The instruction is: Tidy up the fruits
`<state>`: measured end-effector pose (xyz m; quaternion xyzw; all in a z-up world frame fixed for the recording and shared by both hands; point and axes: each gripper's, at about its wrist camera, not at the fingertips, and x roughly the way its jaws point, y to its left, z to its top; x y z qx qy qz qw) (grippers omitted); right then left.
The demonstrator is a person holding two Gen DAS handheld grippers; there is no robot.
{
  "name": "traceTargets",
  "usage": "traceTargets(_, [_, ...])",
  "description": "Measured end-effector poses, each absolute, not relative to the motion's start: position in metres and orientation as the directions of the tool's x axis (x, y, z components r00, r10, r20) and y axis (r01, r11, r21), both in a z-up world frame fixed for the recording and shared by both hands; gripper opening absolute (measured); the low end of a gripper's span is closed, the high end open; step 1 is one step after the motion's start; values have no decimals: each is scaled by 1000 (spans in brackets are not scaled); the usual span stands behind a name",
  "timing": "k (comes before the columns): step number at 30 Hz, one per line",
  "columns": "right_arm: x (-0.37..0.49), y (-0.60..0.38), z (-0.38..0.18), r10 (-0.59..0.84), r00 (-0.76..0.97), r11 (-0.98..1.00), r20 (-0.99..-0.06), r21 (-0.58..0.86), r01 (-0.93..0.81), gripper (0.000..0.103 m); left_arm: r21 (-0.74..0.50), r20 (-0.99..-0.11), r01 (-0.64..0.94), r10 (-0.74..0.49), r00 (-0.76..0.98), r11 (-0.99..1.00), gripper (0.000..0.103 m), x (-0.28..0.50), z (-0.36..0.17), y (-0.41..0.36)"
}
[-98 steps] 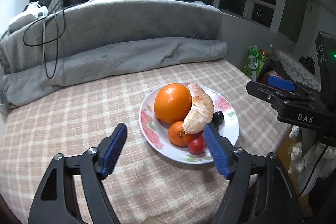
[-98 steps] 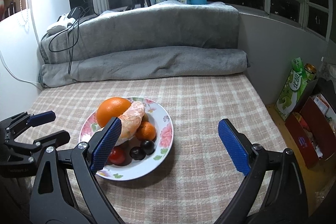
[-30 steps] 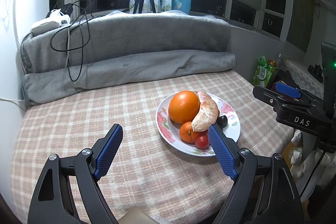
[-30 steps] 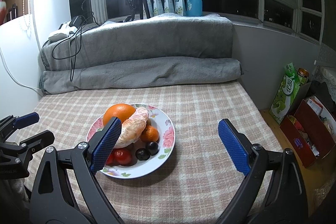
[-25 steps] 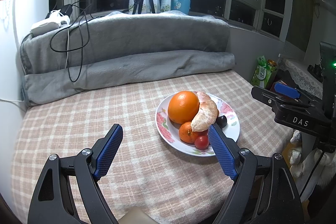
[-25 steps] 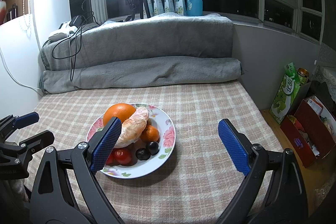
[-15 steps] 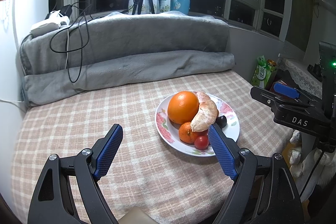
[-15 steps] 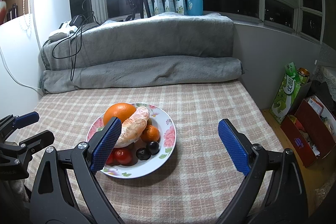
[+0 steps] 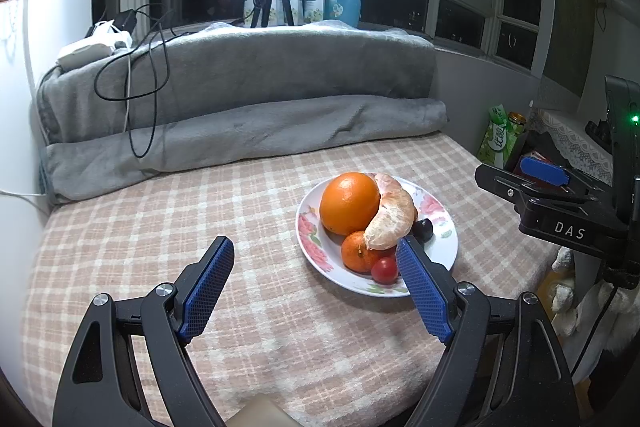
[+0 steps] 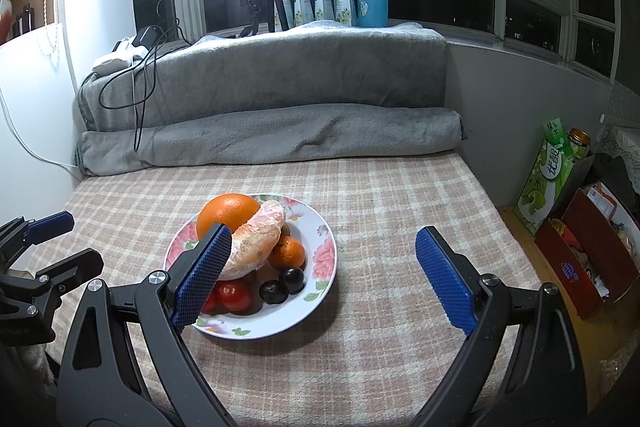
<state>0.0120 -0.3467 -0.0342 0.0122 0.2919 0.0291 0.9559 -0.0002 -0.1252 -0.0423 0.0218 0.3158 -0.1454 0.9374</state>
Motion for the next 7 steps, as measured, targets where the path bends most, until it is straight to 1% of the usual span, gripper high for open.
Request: traceTargets(7, [13,-346,-35,62,827,998,-558,39,-49,95,-54,-598,290,-263,757,956,84,-1,-43,-124])
